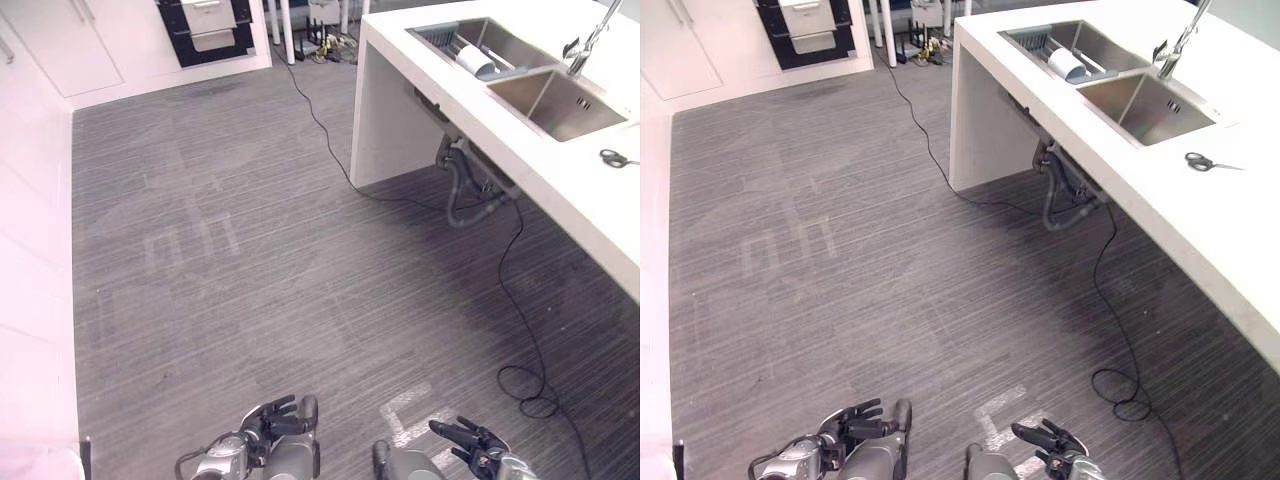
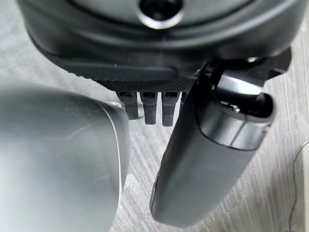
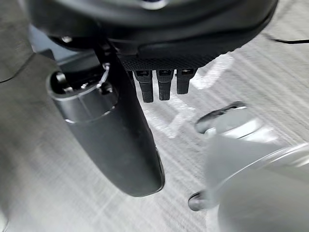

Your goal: Place the dishes in the dishwasher.

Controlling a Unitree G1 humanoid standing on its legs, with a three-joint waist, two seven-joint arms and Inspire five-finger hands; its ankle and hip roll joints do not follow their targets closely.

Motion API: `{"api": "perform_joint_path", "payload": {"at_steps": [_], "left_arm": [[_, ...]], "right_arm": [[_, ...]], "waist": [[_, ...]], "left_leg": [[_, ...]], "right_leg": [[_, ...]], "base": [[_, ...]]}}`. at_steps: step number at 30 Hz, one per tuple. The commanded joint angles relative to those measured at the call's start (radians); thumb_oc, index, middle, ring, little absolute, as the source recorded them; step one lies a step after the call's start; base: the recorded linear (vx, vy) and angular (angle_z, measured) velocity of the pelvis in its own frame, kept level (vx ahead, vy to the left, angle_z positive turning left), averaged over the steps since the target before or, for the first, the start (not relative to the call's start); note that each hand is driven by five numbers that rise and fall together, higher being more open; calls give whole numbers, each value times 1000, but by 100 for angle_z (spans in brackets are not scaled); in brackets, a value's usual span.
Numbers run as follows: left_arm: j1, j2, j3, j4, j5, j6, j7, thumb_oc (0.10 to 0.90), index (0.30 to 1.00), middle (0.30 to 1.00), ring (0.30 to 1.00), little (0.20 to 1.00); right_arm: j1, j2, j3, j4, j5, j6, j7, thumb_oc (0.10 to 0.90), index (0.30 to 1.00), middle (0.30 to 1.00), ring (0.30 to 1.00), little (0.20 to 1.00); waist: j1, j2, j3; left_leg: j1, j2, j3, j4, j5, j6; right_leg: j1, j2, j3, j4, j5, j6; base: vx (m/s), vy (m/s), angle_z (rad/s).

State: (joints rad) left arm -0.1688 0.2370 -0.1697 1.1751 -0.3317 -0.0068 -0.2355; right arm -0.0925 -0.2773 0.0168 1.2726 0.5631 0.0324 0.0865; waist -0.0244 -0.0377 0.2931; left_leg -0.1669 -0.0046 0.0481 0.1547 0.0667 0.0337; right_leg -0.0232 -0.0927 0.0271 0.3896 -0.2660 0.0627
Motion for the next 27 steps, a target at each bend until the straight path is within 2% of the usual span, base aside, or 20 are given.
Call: {"api": "perform_joint_path", "payload": {"at_steps": [1,3,7,8,10,12,13,14,15,16,17,18,19,20,21,22,24,25,26,27], "left_arm": [[13,-25,-51,-7,53,-1,-66,800,900,900,900,900],[8,-20,-85,-7,60,-2,-59,800,900,900,900,900],[6,-17,-109,-13,69,4,-50,800,900,900,900,900],[2,-17,-123,-12,56,15,-26,800,900,900,900,900],[1,-14,-125,-5,49,20,-10,800,900,900,900,900],[4,-8,-122,1,50,28,5,800,900,900,900,900],[8,-5,-117,2,48,29,6,800,900,900,900,900],[10,-4,-115,2,47,31,6,800,900,900,900,900],[80,-8,40,52,76,51,81,800,900,900,900,900],[80,-26,-6,33,76,36,91,800,900,900,900,900],[81,-29,-13,26,59,39,94,800,900,900,900,900],[88,-30,-14,-6,-20,59,111,800,900,900,900,900],[90,-30,-6,-15,-44,53,116,800,900,900,900,900],[89,-29,-5,-16,-47,51,117,800,900,900,900,900],[88,-28,6,-24,-74,45,120,800,900,900,900,900],[84,-24,7,-23,-93,41,122,800,900,900,900,900],[74,-18,6,-28,-124,57,130,800,900,900,900,900],[67,-17,3,-27,-118,62,127,800,900,900,900,900],[66,-17,2,-26,-116,62,126,800,900,900,900,900],[56,-20,-8,-18,-96,51,115,800,900,900,900,900]], "right_arm": [[39,-39,4,-7,30,-11,6,800,900,900,900,900],[38,-28,-2,-2,55,-34,35,800,900,900,900,900],[40,-17,-3,-15,96,-23,62,800,900,900,900,900],[39,-2,-2,-21,102,-16,110,800,900,900,900,900],[37,3,7,-24,78,-20,138,800,900,900,900,900],[34,9,21,-23,42,-14,174,800,900,900,900,900],[29,11,31,-23,32,-16,199,800,900,900,900,900],[28,12,34,-23,28,-17,205,800,900,900,900,900],[27,-12,34,-24,26,-6,162,800,900,900,900,900],[35,-19,29,-20,34,-15,166,800,900,900,900,900],[36,-19,27,-20,36,-17,163,800,900,900,900,900],[34,-17,31,-28,-3,-1,137,800,900,900,900,900],[26,-17,34,-25,-37,5,127,800,900,900,900,900],[25,-16,34,-25,-42,6,125,800,900,900,900,900],[13,-18,40,-16,-75,16,111,800,900,900,900,900],[11,-19,44,-11,-96,17,106,800,900,900,900,900],[14,-15,51,-11,-129,11,88,800,900,900,900,900],[17,-15,55,-13,-122,8,78,800,900,900,900,900],[18,-16,56,-14,-119,8,76,800,900,900,900,900],[21,-23,61,-20,-88,7,62,800,900,900,900,900]], "waist": [[-24,34,-44],[-27,53,-58],[-34,70,-65],[-42,76,-60],[-45,78,-55],[-41,77,-52],[-37,76,-51],[-35,76,-50],[-21,-8,-40],[-27,6,-36],[-30,14,-36],[-35,47,-37],[-28,55,-34],[-27,56,-37],[-24,66,-33],[-24,70,-31],[-30,87,-25],[-35,98,-20],[-36,100,-20],[-37,108,-11]], "left_leg": [[-28,20,-42,145,-220,-18],[14,12,-47,145,-250,-7],[29,5,-27,145,-267,26],[40,-2,-19,145,-282,49],[49,-2,-5,145,-292,59],[56,3,17,145,-300,54],[61,7,29,145,-304,45],[63,9,32,145,-306,42],[136,303,167,145,-187,-114],[127,192,197,145,-234,-76],[125,168,205,145,-244,-66],[102,90,113,145,-257,-34],[97,37,54,145,-265,-18],[92,31,49,145,-264,-16],[92,10,18,145,-271,-6],[88,18,12,145,-268,-7],[70,57,6,145,-253,-19],[46,90,7,145,-231,-41],[42,94,6,145,-227,-45],[-18,141,4,145,-175,-86]], "right_leg": [[-10,82,-120,-90,33,-16],[-16,64,-137,-90,51,1],[19,79,-142,-90,65,-2],[-29,81,-133,28,88,7],[-65,71,-155,82,106,15],[-72,45,-201,15,128,25],[-66,27,-227,-59,143,33],[-62,24,-233,-81,148,34],[-20,-124,-266,-90,76,42],[-26,-109,-266,-90,75,37],[-27,-101,-265,-90,76,37],[-41,-44,-219,-90,82,25],[-43,-23,-194,-90,81,19],[-48,-21,-191,-90,83,18],[-49,1,-173,-90,78,7],[-45,11,-175,-90,72,-2],[-33,29,-197,-90,65,-8],[-28,39,-211,-90,58,-11],[-26,40,-213,-90,57,-11],[-10,48,-217,-90,36,-16]], "base": [[102,314,-12],[133,344,-10],[107,236,-34],[47,189,-42],[20,138,-29],[23,41,-18],[29,-11,-45],[25,-39,-59],[3,-141,-54],[-2,-165,-86],[47,-179,-59],[87,-56,-47],[87,-30,-11],[76,25,-49],[74,25,-75],[106,43,-65],[102,85,-21],[79,96,9],[132,183,30],[124,172,42]]}}
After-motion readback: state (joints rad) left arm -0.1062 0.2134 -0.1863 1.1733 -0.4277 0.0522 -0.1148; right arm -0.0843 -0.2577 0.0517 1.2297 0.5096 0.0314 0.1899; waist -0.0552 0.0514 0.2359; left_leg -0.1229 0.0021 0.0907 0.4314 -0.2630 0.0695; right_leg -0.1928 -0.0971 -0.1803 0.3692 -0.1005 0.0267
